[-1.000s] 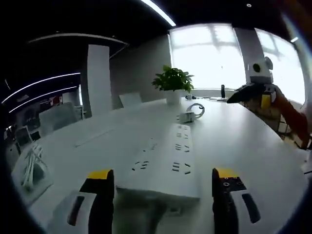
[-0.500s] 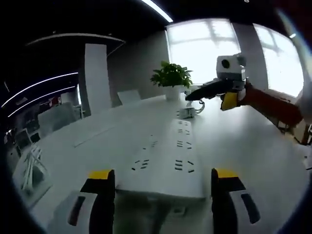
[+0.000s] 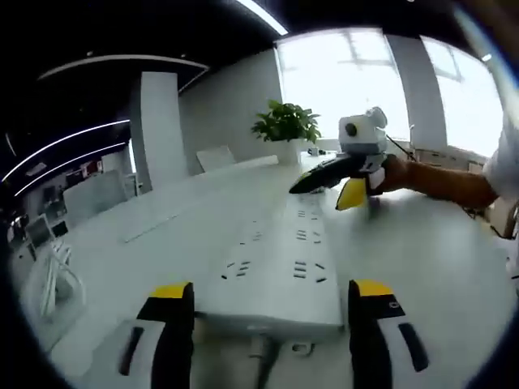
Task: Straighten the power strip on the desk, plug the charger into it
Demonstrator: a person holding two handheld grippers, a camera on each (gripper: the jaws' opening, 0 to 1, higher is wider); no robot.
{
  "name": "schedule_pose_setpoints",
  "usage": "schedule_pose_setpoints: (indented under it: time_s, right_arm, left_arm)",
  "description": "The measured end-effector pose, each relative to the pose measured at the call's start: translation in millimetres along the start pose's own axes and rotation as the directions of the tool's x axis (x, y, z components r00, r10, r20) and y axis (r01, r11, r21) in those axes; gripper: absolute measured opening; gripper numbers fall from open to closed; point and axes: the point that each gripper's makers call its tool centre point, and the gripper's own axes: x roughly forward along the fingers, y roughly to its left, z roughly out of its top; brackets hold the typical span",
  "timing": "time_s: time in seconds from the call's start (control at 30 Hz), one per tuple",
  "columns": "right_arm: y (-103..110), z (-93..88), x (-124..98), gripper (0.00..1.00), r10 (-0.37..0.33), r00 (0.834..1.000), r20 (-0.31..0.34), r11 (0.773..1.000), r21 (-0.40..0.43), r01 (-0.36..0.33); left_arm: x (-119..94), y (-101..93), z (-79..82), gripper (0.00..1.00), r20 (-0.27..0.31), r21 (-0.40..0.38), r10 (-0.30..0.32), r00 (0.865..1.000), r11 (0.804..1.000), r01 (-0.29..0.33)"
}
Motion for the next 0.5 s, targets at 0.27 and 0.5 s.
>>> schedule_pose_setpoints:
  time_s: [0.27, 0.5]
  right_arm:
    - [-4.2, -1.0, 5.5, 0.58, -0.002, 1.000, 0.006, 1.000, 0.006, 0.002]
    - [-6.9, -7.4, 9.3, 0.67, 0.113, 0.993, -0.043, 0.994, -0.002, -0.113]
  left_arm:
    - [0.7, 1.8, 0.3, 0.77, 0.002, -0.005, 0.003, 1.000, 1.000, -0.003]
    - [2.4, 3.2, -0.9, 0.77, -0.003, -0.002, 0.006, 1.000, 1.000, -0.006]
